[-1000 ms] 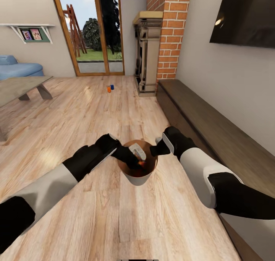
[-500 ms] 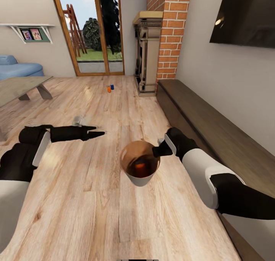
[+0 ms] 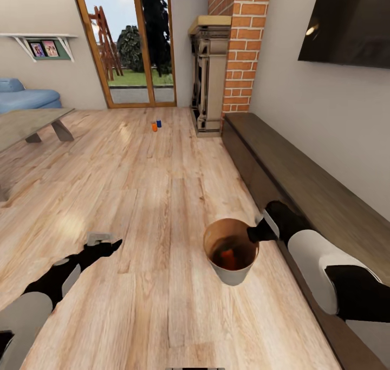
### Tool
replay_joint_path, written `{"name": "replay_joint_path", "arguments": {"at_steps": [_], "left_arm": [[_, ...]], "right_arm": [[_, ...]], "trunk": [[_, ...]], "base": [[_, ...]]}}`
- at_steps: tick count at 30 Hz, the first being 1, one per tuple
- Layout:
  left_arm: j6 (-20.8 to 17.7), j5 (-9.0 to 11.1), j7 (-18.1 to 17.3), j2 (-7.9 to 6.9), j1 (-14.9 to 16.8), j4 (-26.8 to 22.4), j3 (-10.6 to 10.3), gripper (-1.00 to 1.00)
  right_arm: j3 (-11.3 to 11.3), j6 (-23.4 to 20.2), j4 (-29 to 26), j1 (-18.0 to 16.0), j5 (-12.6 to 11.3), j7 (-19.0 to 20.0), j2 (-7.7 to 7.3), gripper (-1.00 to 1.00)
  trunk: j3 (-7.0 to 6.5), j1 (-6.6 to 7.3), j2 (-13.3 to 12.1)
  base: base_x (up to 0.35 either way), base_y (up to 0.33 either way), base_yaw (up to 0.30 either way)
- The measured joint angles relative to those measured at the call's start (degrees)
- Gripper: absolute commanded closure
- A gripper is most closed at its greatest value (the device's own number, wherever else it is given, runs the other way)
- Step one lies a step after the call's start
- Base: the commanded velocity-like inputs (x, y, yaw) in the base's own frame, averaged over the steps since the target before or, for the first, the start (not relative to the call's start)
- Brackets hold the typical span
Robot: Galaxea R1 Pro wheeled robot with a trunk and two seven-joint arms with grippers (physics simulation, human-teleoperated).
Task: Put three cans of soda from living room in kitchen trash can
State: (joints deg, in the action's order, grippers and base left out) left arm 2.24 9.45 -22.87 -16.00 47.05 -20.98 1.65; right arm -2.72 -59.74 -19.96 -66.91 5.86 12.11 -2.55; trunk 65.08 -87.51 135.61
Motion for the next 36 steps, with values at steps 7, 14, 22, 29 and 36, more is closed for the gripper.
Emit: {"name": "replay_joint_path", "arguments": {"at_steps": [7, 14, 22, 29, 36], "left_arm": [[8.87, 0.16, 2.90, 4.62, -5.46, 3.81, -1.89, -1.00], [11.63, 0.25, 3.26, 5.72, -9.24, 3.42, -2.23, -1.00], [11.97, 0.18, 3.19, 6.02, -9.86, 3.57, -2.20, -1.00], [12.16, 0.14, 3.40, 6.01, -9.95, 4.08, -2.20, -1.00], [12.51, 0.13, 3.40, 5.99, -9.96, 4.18, -2.26, -1.00]], "right_arm": [[0.16, 1.89, 0.45, 4.94, -2.56, 3.82, -2.53, 1.00], [0.17, 7.08, -0.11, 8.39, -3.49, 4.51, -2.76, 1.00], [0.15, 11.14, -0.75, 9.51, -2.89, 5.24, -3.09, 1.00], [-0.06, 11.53, -0.73, 9.84, -2.37, 4.66, -2.55, 1.00], [-0.05, 11.70, -0.87, 10.04, -1.94, 4.81, -2.83, 1.00]], "trunk": [[0.01, -0.01, 0.00], [0.00, 0.00, 0.00], [-0.01, 0.00, 0.00], [0.00, 0.00, 0.00], [-0.01, 0.00, 0.00]], "base": [[0.033, 0.000, 0.000], [0.062, 0.028, 0.000], [0.241, 0.142, 0.000], [0.275, 0.164, 0.000], [0.290, 0.159, 0.000]]}}
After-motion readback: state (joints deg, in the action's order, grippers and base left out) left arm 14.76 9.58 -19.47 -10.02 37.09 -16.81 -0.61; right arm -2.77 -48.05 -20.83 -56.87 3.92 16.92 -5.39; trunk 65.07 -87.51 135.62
